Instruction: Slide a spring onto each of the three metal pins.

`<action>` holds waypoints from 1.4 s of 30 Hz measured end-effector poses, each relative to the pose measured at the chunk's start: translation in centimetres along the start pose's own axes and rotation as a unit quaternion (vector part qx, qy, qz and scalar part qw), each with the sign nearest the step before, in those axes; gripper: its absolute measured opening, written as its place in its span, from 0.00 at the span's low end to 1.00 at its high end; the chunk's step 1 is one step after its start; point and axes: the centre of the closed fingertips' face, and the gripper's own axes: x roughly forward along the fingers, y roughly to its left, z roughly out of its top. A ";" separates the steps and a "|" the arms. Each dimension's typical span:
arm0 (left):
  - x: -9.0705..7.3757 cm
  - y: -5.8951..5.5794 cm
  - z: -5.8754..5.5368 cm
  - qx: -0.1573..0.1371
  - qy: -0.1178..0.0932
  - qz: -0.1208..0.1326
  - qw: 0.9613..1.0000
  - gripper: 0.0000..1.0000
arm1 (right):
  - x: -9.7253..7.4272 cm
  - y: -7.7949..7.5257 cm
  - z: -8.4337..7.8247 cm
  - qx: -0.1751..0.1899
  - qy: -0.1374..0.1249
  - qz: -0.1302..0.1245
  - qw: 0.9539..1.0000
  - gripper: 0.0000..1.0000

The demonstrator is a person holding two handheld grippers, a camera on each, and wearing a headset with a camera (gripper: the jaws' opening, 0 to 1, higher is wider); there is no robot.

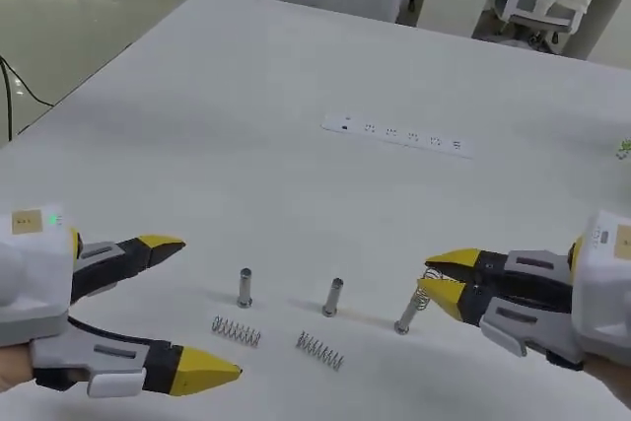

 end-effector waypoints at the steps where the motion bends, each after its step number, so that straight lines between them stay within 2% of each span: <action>1: 0.0 0.0 0.0 0.000 0.000 0.000 1.000 0.98 | 0.0 -0.2 0.0 0.002 0.000 -0.004 1.000 0.08; 15: 0.0 -0.1 -0.1 -0.002 -0.001 -0.001 1.000 0.98 | 0.6 -1.4 -1.4 0.027 0.012 -0.025 0.999 0.08; 42: -0.3 0.1 -0.1 -0.004 -0.001 0.005 1.000 0.98 | 1.9 -1.4 -3.1 0.039 0.027 -0.022 0.999 0.08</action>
